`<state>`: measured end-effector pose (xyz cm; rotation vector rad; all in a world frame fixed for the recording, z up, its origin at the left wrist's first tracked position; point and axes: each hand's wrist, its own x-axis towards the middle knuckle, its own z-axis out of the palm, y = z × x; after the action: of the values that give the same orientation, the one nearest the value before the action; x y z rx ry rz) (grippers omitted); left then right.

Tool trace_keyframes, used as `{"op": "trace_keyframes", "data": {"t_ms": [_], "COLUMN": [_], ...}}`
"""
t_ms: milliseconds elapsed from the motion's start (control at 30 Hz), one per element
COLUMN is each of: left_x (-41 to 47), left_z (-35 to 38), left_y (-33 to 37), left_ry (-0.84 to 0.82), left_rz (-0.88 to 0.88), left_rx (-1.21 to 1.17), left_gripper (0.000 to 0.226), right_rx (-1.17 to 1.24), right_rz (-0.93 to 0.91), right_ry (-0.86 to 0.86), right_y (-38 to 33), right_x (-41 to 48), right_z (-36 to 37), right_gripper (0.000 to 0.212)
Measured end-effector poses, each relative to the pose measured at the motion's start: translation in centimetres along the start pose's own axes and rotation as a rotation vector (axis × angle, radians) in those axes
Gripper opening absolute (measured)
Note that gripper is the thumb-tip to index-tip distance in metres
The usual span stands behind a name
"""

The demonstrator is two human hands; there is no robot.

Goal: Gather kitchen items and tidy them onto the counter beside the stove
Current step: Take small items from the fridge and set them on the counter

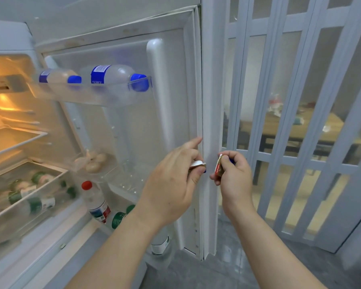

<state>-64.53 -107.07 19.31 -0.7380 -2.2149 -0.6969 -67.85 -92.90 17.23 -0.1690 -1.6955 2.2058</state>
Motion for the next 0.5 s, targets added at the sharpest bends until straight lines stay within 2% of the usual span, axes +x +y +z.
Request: {"op": "trace_keyframes", "data": {"t_ms": [100,267,400,500], "left_x": [-0.4,-1.4,-2.7,-4.0], "left_z": [-0.5,-1.4,-2.6,-3.9], "left_y": [0.6,2.0,2.8,2.8], "left_ry": [0.058,0.253,0.321,0.379], "left_rz": [-0.009,0.075,0.2,0.267], "left_rx": [0.01,-0.007,0.052,0.224], "left_gripper": [0.014,0.02,0.015,0.019], "right_rx": [-0.014,-0.091,-0.083,-0.142], "right_rz": [0.018,0.02,0.09,0.082], "right_ry": [0.005,-0.047,-0.294,-0.474], "right_y": [0.0,-0.2,0.2,1.1], "right_x": [-0.2,-0.7,-1.5,-3.0], "right_z": [-0.2,0.4,2.1,4.7], "right_gripper": [0.026,0.032,0.045,0.052]}}
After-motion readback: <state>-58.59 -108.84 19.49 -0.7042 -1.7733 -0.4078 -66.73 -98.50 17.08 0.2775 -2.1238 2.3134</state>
